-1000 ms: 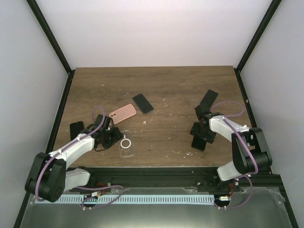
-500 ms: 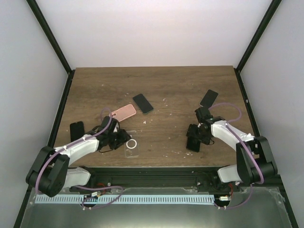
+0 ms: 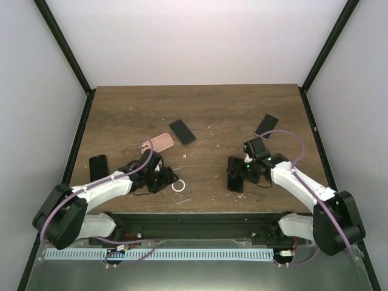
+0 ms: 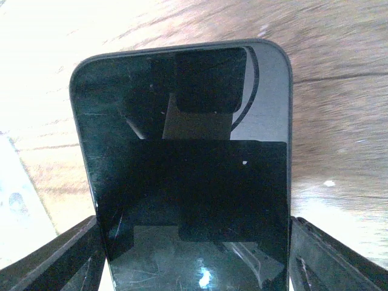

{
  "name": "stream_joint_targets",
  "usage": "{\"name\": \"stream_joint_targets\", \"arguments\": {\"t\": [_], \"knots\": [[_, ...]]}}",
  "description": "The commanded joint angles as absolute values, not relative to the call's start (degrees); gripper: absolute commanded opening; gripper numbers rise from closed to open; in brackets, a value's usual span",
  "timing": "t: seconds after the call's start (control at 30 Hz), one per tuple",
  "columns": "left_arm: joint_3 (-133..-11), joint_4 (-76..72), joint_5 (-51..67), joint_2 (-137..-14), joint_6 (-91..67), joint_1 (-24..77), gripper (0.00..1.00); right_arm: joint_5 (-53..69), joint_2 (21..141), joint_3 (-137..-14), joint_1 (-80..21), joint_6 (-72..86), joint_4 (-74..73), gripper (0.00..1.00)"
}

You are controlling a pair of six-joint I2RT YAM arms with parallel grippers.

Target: Put the phone into the phone case

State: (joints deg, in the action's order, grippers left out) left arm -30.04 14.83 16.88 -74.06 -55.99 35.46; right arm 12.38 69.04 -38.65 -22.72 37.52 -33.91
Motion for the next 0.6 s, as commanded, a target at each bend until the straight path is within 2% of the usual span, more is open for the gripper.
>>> {"name": "stream_joint_targets", "arguments": {"t": [0.0, 0.1, 0.13, 0.4, 0.57], "knots": [[-32.8, 20.6, 13.4, -69.1, -51.8, 34.6, 0.75, 14.3, 69.3, -42.9, -28.5, 39.8, -30.5, 0.69], [-32.3, 21.7, 13.3, -64.8, -50.4, 33.2, 0.95, 12.9, 71.1, -45.1, -33.3, 40.4, -29.0, 0.69], [-32.1, 21.9, 13.5, -63.2, -49.7, 32.6, 0.99, 12.3, 71.8, -45.8, -34.8, 40.5, -28.4, 0.69], [-31.9, 25.9, 20.6, -54.1, -43.1, 21.3, 1.00, 8.6, 80.3, -52.9, -46.9, 40.4, -21.7, 0.69], [-29.8, 24.3, 27.9, -51.9, -45.1, 14.3, 1.00, 5.6, 88.3, -59.2, -52.7, 39.4, -20.2, 0.69]]}}
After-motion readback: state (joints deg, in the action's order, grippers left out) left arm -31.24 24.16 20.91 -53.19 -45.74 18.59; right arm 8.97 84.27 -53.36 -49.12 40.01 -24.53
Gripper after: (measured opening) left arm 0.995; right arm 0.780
